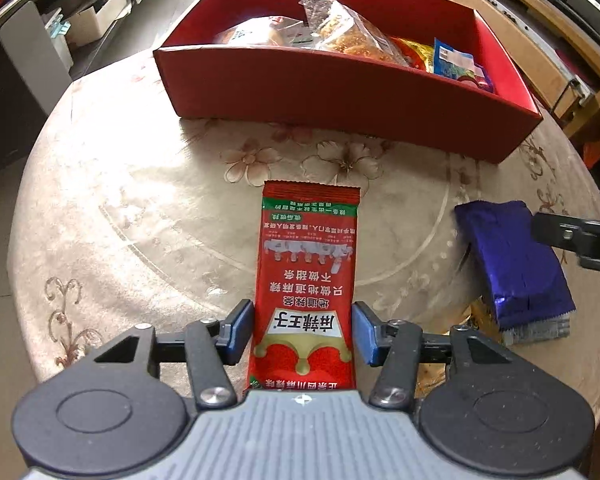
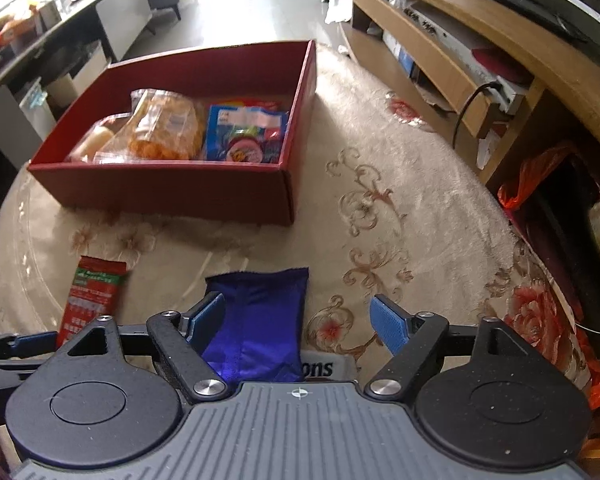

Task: Organize snacks
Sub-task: 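Grasp the red stick packet with the left gripper while the right grasps the purple packet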

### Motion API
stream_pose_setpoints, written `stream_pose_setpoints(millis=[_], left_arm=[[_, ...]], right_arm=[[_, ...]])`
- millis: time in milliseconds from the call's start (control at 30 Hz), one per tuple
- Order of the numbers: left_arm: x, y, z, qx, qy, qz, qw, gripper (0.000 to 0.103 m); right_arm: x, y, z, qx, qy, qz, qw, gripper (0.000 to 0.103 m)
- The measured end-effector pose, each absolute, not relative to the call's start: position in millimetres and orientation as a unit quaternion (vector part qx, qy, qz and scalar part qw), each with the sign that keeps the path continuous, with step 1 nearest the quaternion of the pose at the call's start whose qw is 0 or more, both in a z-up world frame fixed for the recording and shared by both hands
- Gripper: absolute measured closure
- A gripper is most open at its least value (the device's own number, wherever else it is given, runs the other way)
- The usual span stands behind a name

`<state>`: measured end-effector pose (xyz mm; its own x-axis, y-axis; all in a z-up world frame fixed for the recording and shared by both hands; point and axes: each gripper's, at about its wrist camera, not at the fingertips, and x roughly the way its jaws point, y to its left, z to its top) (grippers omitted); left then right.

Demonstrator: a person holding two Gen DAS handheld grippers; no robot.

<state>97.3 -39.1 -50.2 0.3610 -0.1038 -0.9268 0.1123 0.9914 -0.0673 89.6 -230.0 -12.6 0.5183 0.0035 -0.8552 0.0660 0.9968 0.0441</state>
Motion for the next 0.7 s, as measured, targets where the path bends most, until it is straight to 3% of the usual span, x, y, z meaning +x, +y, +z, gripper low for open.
stream_pose_setpoints(millis=[167,233,367,467,500,600,700], left_arm=[[103,-42,-53,0.002,0.562,-0.06,0.825,0.046],[105,-43,-54,0.0,0.562,-0.061,0.825,0.034],[108,-47,-59,0.018,0.556,-0.056,0.829,0.026],[107,-50,-60,0.033,0.552,-0.052,0.832,0.027],[107,-49,-59,0.031,0.552,-0.054,0.831,0.032],[102,-46,-56,0.029,0.552,-0.061,0.831,0.048],[96,-38,-53,0.023,0.555,-0.067,0.829,0.049]], right_arm=[[99,-211,-21,0.019,0.506,-0.002,0.862,0.017],[103,-203,-25,0.008,0.514,0.001,0.858,0.016],[110,-192,-42,-0.023,0.538,0.003,0.843,0.016],[112,-188,-53,-0.048,0.546,0.002,0.837,0.026],[111,-189,-51,-0.044,0.544,0.006,0.838,0.028],[103,-187,-43,-0.061,0.534,0.005,0.843,0.028],[89,-187,-33,-0.051,0.527,0.011,0.848,0.028]])
